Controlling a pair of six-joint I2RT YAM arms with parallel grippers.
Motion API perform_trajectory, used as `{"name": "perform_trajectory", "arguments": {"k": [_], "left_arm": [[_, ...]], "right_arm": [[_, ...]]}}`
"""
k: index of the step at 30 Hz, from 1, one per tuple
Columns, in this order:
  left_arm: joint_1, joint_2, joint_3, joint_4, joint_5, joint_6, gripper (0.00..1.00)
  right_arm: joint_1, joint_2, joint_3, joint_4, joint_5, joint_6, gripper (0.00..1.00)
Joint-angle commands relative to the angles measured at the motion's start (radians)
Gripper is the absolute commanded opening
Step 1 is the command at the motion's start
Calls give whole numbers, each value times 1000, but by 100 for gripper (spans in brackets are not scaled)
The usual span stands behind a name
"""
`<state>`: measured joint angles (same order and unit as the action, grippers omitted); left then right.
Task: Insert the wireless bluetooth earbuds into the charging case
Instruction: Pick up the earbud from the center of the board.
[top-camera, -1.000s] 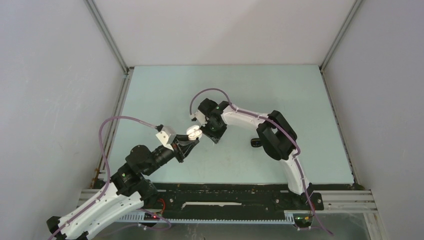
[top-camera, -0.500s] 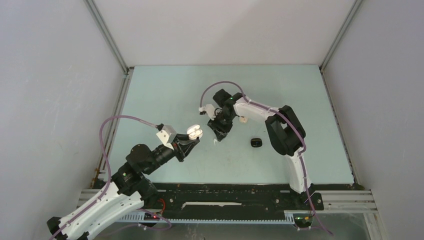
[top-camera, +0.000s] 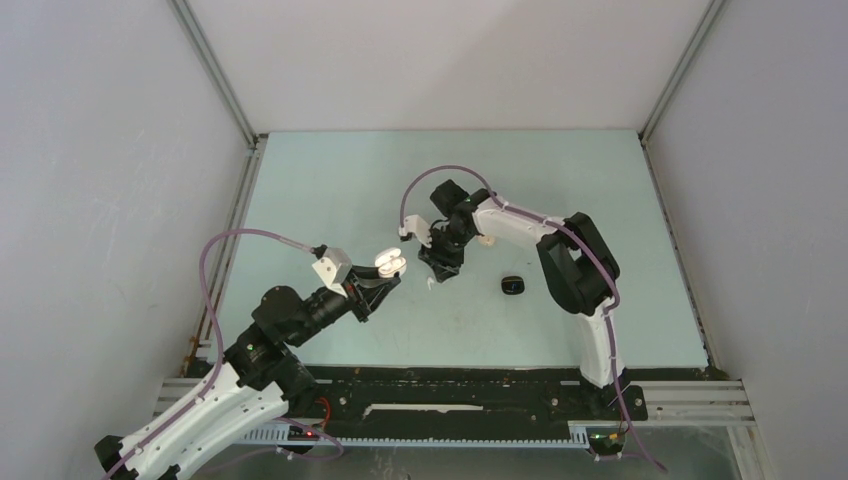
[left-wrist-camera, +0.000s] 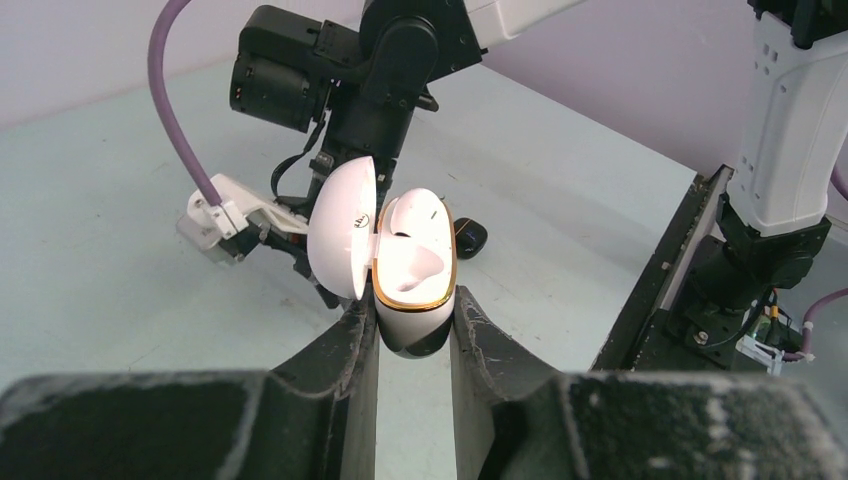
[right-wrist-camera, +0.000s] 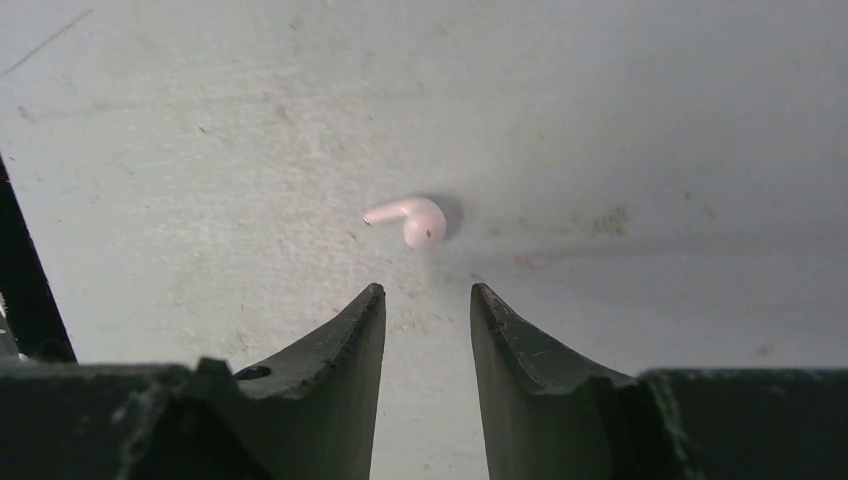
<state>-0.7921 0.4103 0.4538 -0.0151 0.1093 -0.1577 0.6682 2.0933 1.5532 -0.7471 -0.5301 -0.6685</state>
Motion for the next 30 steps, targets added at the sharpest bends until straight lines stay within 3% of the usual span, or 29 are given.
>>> {"name": "perform_trajectory", "arguments": {"k": [1,15,26,30], "left_arm": [[10,-3,23,53,16,-11,0],[26,-1,23,58,29,-14,0],[31,3,25,58,35,-19,0],[32,2,25,57,35,-19,0]], "right_arm": [[13,32,86,-22,-58,-79,39],[70,103,130,-52,2,-100,31],[72,125,134,-63,2,-100,19],[72,125,125,-48,8,-86,23]]}}
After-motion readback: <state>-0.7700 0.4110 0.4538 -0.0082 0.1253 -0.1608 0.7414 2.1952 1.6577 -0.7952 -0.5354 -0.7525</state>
